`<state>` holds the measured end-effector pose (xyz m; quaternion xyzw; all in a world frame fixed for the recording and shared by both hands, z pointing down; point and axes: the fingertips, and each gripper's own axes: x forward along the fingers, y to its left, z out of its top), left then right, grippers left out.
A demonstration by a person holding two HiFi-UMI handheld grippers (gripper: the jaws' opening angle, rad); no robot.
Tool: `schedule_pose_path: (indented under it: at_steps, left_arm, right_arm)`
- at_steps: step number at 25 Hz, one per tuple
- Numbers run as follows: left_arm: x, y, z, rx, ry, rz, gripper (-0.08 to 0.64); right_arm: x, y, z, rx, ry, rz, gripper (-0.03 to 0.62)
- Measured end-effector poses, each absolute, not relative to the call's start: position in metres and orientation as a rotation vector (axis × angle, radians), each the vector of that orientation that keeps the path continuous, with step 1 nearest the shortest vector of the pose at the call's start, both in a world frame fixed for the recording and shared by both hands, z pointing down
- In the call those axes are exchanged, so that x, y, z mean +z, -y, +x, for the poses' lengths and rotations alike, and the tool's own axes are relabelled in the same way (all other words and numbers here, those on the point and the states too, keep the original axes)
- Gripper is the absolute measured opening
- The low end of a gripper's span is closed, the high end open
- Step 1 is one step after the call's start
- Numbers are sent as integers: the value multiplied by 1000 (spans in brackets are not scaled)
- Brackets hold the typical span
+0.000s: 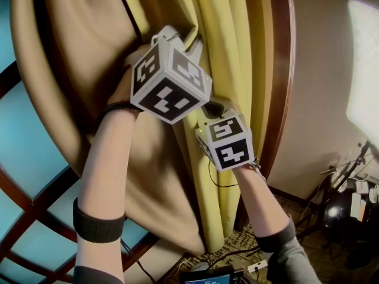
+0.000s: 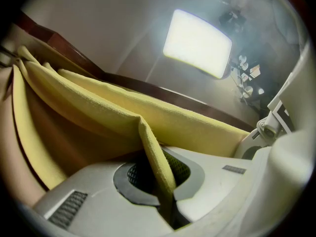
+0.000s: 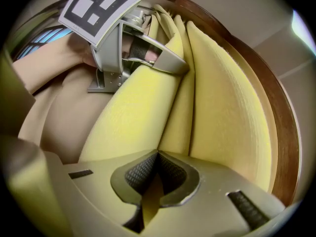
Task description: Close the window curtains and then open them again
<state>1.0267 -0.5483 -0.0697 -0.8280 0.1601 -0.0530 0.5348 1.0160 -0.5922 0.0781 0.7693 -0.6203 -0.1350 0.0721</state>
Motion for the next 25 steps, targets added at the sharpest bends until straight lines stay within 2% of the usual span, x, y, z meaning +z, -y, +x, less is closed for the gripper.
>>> schedule_pose_path:
  at_steps: [7,25]
  left_arm:
    - [-64,547,1084,-127,-333,-1955,0]
    - [-82,553,1176,-84,-320,-1958,0]
  right_arm:
    - [82,593,1077,-381,1803,2387,12]
    - [84,589,1166,-342,1646,2478,12]
